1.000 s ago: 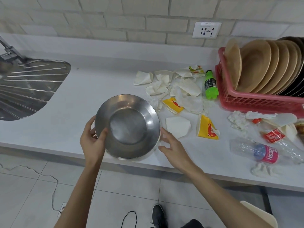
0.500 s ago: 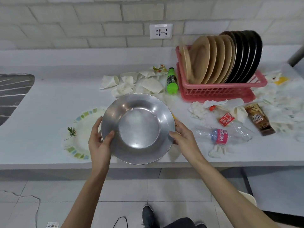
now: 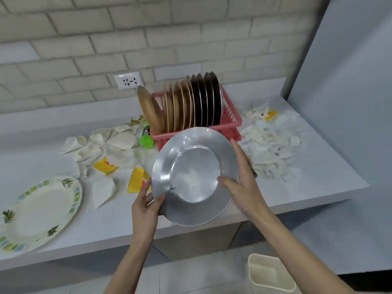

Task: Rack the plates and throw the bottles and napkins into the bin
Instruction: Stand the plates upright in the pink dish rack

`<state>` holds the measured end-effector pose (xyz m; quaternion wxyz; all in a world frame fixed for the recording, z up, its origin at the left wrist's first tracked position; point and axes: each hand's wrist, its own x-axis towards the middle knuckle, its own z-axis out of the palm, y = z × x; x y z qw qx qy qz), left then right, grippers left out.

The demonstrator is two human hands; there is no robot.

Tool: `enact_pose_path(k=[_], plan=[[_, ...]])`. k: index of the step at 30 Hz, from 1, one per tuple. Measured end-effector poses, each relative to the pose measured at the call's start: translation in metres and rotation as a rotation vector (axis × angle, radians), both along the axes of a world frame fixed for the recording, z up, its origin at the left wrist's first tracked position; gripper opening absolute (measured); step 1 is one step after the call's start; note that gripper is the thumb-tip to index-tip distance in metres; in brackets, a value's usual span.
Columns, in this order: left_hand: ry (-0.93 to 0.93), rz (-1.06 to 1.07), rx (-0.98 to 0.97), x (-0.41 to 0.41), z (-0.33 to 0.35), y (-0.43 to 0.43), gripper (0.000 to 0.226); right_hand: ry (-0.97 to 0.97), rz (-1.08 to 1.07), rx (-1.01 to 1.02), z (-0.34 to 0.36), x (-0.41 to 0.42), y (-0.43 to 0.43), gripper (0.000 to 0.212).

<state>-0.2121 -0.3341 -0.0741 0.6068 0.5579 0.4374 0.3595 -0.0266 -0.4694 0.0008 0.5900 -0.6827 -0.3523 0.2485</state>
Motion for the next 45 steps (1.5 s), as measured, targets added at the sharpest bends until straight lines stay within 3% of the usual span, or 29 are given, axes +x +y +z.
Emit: enact_pose_path(k=[8, 12, 20, 24, 28, 35, 45], plan=[[0.243, -0.321, 0.090, 0.090, 0.014, -0.034, 0.057, -0.237, -0.111, 0.038, 0.053, 0.075, -0.044, 0.080], [0.334, -0.424, 0.204, 0.126, 0.026, -0.027, 0.045, -0.327, -0.158, 0.002, 0.066, 0.113, -0.047, 0.078], [0.435, -0.485, 0.548, 0.186, 0.031, 0.007, 0.037, -0.563, -0.314, -0.155, 0.093, 0.177, -0.022, 0.075], [0.604, -0.609, 0.897, 0.214, 0.035, 0.036, 0.049, -0.697, -0.316, -0.200, 0.101, 0.205, 0.011, 0.073], [0.732, -0.654, 1.043, 0.231, 0.035, 0.074, 0.055, -0.715, -0.304, -0.225, 0.101, 0.223, 0.050, 0.074], [0.730, -0.695, 1.156, 0.235, 0.006, 0.106, 0.058, -0.750, -0.287, -0.253, 0.087, 0.249, 0.122, 0.074], [0.619, -0.694, 1.055, 0.228, -0.013, 0.122, 0.056, -0.805, -0.238, -0.317, 0.053, 0.268, 0.192, 0.071]])
